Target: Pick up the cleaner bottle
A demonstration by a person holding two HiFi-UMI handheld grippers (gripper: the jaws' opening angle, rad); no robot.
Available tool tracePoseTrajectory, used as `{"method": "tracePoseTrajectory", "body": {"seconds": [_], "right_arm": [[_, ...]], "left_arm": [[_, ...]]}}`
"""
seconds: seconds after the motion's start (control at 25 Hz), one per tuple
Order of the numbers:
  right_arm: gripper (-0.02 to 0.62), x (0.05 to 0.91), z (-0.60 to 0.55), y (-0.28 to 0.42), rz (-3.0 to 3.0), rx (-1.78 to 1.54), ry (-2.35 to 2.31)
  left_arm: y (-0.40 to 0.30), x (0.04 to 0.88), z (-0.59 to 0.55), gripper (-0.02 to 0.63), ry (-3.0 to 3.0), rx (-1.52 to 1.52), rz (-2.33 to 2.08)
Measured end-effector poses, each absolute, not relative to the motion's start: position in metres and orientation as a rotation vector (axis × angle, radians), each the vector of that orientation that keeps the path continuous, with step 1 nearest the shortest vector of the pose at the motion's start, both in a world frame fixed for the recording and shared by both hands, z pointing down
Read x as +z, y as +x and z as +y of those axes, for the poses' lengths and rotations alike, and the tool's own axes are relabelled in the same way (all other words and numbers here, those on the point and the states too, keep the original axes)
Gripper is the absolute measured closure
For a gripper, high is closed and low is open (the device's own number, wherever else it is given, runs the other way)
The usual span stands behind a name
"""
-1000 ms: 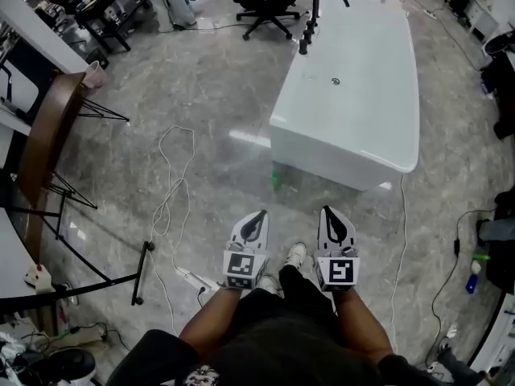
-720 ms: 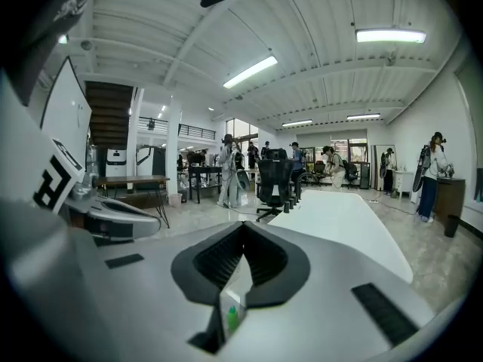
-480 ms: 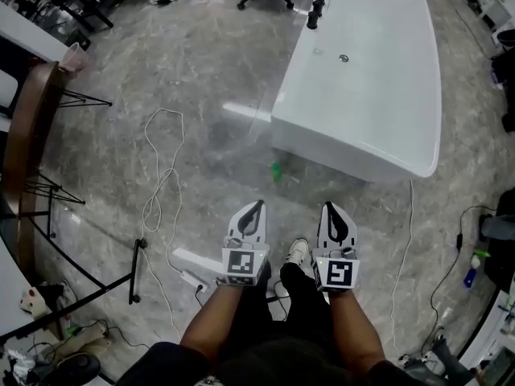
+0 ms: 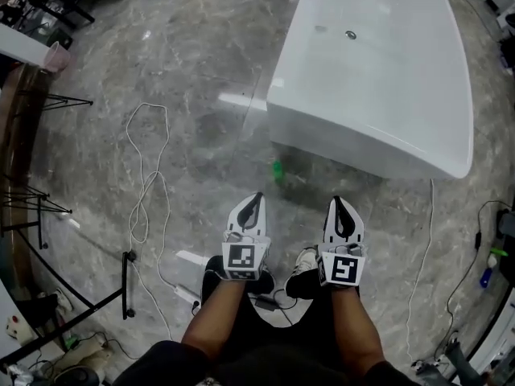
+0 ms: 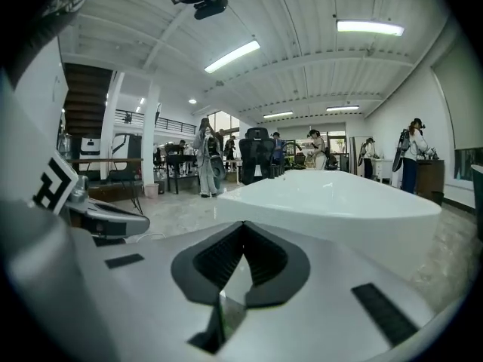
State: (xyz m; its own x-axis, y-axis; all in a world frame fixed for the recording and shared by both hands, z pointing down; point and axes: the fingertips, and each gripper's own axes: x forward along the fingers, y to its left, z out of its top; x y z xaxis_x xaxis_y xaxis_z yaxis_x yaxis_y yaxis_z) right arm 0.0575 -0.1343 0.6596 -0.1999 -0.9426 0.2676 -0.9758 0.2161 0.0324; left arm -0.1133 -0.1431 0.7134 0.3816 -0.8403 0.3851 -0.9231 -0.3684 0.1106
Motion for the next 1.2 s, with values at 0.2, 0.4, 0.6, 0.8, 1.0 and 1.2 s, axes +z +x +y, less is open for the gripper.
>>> {"method": "tracePoseTrajectory", "body": {"seconds": [0.2, 0.4, 0.6, 0.8, 1.0, 1.2], "right_arm": [[0.578, 0.757, -0.156, 0.071, -2.244, 0.153, 1.821], [0.578, 0.847, -0.171, 0.079, -2.25, 0.102, 1.817], [0.578, 0.909, -0.178, 0.089, -2.276, 0.172, 1.856], [0.578, 0.925, -0.185, 0.087, -2.31, 0.173, 1.854], [0.578, 0.936, -0.179, 0.083, -2.317, 0.155, 1.791], [0.578, 0.939, -0.175, 0.077, -2.348, 0.143, 1.742]], "left_arm": [[-0.11, 0.819, -0.162, 0.6, 2.304, 0.362, -1.57], [-0.098, 0.925, -0.178, 0.598, 2.319, 0.363, -1.612], [-0.097, 1.001, -0.185, 0.598, 2.246, 0.357, -1.693], [-0.091, 1.045, -0.185, 0.598, 2.218, 0.377, -1.745], [-0.082, 1.082, -0.186, 0.552, 2.174, 0.435, -1.74], [-0.07, 1.115, -0.196, 0.374, 2.156, 0.471, -1.754]]}}
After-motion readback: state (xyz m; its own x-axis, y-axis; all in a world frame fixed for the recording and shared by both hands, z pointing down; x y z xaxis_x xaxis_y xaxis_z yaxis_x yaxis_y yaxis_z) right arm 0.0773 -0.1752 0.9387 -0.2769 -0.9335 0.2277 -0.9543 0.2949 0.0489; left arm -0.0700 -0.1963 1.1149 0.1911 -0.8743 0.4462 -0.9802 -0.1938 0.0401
